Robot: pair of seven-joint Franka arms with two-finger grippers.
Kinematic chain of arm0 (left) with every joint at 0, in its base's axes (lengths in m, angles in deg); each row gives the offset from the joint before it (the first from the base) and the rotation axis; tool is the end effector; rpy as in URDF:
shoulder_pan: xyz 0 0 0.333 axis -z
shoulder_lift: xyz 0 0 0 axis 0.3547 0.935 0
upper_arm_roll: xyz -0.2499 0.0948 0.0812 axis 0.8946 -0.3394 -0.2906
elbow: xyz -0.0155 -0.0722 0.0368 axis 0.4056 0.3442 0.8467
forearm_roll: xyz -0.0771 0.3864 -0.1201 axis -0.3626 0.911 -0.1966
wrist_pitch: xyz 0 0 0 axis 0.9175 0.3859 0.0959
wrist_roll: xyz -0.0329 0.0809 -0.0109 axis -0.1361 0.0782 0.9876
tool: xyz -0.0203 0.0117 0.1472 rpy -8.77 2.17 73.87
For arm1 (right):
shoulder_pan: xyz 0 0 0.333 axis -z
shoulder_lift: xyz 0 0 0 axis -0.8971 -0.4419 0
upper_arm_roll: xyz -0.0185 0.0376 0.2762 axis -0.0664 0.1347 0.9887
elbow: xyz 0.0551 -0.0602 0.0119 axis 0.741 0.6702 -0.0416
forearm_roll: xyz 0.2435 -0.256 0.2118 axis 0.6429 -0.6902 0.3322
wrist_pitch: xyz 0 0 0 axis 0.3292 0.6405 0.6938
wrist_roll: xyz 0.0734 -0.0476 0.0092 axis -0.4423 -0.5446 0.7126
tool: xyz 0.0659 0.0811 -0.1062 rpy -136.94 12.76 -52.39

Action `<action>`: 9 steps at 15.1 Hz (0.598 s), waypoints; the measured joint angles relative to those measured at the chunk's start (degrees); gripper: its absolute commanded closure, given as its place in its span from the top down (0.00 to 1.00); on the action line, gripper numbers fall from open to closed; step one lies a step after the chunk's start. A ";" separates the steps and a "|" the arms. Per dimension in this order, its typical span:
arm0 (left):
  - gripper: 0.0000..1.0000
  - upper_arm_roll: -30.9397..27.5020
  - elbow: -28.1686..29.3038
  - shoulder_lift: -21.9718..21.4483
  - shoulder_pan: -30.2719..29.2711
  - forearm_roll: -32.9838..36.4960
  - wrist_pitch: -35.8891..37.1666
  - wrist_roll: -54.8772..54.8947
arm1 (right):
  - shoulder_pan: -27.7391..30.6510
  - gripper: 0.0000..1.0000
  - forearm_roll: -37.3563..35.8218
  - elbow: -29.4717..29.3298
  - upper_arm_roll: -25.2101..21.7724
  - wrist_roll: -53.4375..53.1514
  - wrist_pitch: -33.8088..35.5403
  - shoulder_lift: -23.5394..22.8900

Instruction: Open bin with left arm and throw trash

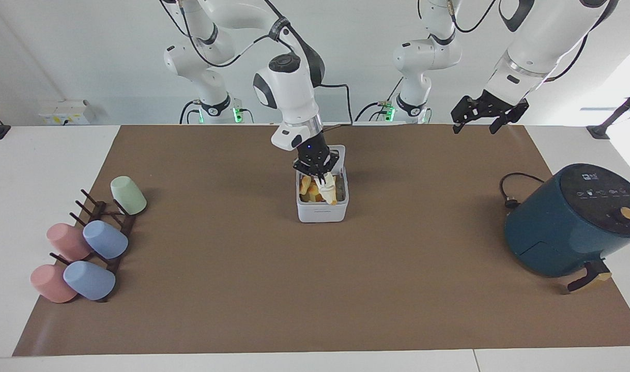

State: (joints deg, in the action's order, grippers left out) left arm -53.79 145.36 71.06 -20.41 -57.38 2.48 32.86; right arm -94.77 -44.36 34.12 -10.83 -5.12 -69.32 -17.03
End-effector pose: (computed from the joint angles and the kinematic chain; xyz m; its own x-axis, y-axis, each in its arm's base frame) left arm 0.5400 -0.0940 0.5516 0.9935 -0.0621 -0.0956 -0.0583 -0.9974 0.0427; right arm 0.5160 0.3806 0.3452 0.9754 -0.0214 0.2193 0.0349 -0.9677 -0.2496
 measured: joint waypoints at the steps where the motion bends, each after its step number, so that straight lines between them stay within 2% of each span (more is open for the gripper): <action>1: 1.00 -3.32 -0.02 0.01 3.23 0.01 0.00 0.00 | 0.00 0.00 0.00 0.03 0.00 0.02 0.00 -0.05; 3: 1.00 -6.91 -0.58 0.01 6.56 0.08 0.10 0.00 | 0.00 0.00 0.00 0.35 0.00 0.06 0.00 -0.05; 9: 1.00 -7.49 -1.43 0.01 6.86 0.70 0.78 0.04 | 0.05 0.00 0.00 4.17 -0.11 4.45 -0.52 0.43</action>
State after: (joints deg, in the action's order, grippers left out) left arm -61.27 143.94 71.07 -13.55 -56.68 3.26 32.91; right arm -94.72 -44.36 38.29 -10.94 -0.67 -69.84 -16.60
